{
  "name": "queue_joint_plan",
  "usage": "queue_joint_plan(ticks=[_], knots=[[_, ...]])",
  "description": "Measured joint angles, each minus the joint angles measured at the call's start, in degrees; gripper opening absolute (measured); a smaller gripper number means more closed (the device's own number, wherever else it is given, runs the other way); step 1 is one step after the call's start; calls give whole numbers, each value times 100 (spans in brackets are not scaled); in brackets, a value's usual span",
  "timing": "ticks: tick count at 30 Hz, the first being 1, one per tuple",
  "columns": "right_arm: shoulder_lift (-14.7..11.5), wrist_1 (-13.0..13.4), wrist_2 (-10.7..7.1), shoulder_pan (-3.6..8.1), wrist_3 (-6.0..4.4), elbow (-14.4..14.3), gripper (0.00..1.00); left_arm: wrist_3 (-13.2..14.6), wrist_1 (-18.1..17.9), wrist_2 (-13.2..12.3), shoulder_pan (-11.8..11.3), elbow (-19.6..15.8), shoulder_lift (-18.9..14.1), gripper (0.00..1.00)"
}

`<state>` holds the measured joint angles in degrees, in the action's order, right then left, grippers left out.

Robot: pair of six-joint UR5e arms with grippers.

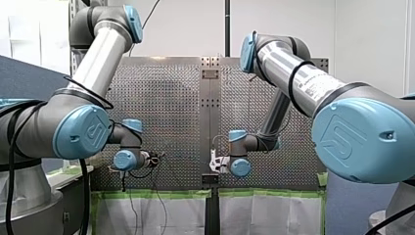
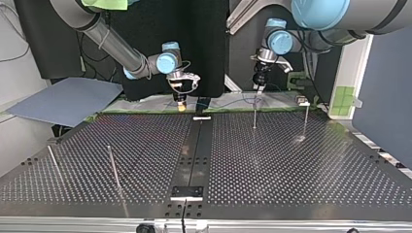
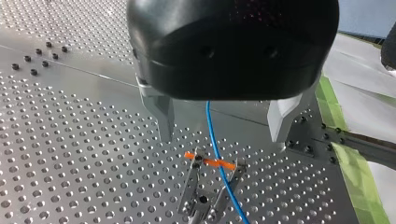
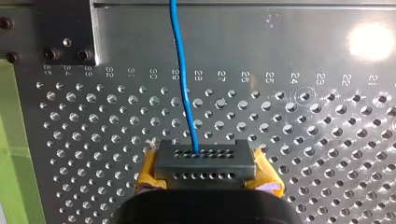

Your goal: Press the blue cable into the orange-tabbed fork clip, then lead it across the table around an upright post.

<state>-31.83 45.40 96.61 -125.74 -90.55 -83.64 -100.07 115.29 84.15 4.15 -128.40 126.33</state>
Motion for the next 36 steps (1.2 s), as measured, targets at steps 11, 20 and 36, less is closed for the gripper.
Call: queue_joint_plan(ticks=[11, 20, 36], knots=[[8, 0, 3, 0, 0, 0, 0, 18, -4, 224, 284, 146, 0, 100], [13, 1, 5, 1, -4, -1, 0, -68, 28, 519, 584, 321, 14, 100], [17, -4, -1, -7, -24, -1, 0, 4, 326, 1228, 1017, 957, 449, 100]])
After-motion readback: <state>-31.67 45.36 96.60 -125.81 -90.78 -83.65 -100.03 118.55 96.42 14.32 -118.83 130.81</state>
